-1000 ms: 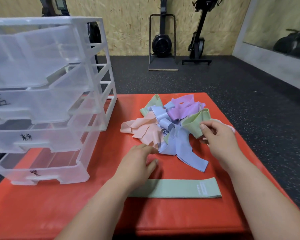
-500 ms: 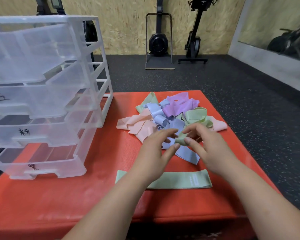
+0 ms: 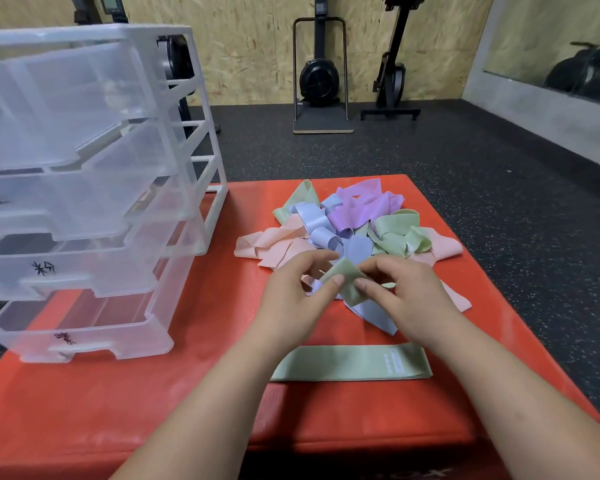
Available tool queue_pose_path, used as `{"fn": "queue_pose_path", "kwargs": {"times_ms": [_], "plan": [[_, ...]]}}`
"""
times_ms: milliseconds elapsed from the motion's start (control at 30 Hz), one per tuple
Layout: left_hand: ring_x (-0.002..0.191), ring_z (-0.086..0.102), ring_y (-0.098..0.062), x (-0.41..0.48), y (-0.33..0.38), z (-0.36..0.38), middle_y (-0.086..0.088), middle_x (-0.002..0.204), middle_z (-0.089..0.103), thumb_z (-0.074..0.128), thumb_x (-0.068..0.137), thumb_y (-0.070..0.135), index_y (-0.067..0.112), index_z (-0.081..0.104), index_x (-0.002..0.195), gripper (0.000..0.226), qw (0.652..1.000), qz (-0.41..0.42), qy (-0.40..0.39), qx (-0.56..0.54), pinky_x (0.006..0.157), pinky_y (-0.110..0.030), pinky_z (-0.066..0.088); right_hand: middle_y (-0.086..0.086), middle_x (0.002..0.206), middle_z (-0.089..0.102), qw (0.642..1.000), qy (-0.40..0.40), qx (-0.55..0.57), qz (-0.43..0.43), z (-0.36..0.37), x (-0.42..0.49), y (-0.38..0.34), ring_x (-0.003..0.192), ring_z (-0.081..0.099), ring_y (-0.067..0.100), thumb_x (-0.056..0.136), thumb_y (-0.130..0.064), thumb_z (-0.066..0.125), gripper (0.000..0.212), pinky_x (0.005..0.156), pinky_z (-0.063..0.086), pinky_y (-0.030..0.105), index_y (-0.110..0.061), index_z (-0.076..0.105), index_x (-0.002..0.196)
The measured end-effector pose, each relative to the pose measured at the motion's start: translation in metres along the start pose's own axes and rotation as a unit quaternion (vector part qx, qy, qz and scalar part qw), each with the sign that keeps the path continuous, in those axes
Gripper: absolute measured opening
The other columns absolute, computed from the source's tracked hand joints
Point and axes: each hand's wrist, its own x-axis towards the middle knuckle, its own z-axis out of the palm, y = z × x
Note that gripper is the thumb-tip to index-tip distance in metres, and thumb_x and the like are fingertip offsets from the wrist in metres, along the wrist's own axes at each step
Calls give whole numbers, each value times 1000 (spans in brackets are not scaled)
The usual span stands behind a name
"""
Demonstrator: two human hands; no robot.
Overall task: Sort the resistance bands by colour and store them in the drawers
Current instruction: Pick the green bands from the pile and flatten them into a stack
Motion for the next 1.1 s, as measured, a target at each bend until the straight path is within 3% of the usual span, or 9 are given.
{"fn": "queue_pose_path", "kwargs": {"times_ms": [133,200,333,533,700,867,933,1000,1100], "plan": [[82,66,-12,-1,-2,-1,12,89,76,73,98,17,27,76,95,10,1000,9,3,19,76,-34,52,-23,90,71,998,-45,-31,-16,11,2,4,88,67,5,89,-27,80,20,79,54,32,-35,72,106],[79,66,-10,1,-2,-5,12,87,76,73,98,16,26,77,95,12,999,6,38,1,73,-30,52,-21,90,71,996,-70,-57,15,11,2,10,87,65,3,83,-31,84,31,77,53,31,-37,68,109],[70,60,0,5,-5,-19,19,80,73,74,98,15,24,78,94,11,991,-22,130,-23,70,-18,47,-18,81,67,985,-63,-144,71,1,1,25,82,62,8,81,-35,85,27,75,53,39,-39,66,100],[86,72,-21,7,-25,-44,5,88,78,75,98,21,26,79,95,7,968,-85,232,-47,84,-42,60,-18,84,71,981,-14,-153,121,-35,-3,46,86,66,5,78,-27,89,30,80,55,41,-41,71,98],[83,72,-19,3,-32,-50,4,86,78,76,97,25,24,80,101,6,965,-108,238,-9,82,-39,59,-12,85,74,984,-48,-69,156,-48,-6,48,86,70,7,86,-23,84,26,88,57,43,-42,70,96],[68,63,-8,-1,-36,-56,8,76,73,77,95,29,28,78,95,2,965,-119,230,41,72,-34,52,-3,107,77,980,-74,-44,180,-51,-14,44,118,66,20,91,-28,79,19,101,54,47,-43,71,99],[66,63,-8,-4,-39,-56,10,74,73,79,94,30,28,76,88,7,968,-128,204,70,70,-35,53,-4,111,77,980,-35,-102,165,-50,-19,42,111,68,19,88,-29,81,18,97,54,44,-40,72,98],[71,69,-10,-9,-42,-55,11,75,74,80,93,30,27,75,85,9,972,-137,168,90,71,-35,54,-10,103,77,979,6,-145,142,-46,-24,42,96,69,18,86,-29,83,18,87,55,40,-38,71,96],[74,71,-8,-18,-48,-53,13,74,74,80,90,30,28,73,80,12,969,-151,100,165,72,-32,55,-20,85,69,971,-44,-193,138,-39,-32,49,80,63,7,83,-33,85,26,73,48,33,-47,66,95]]}}
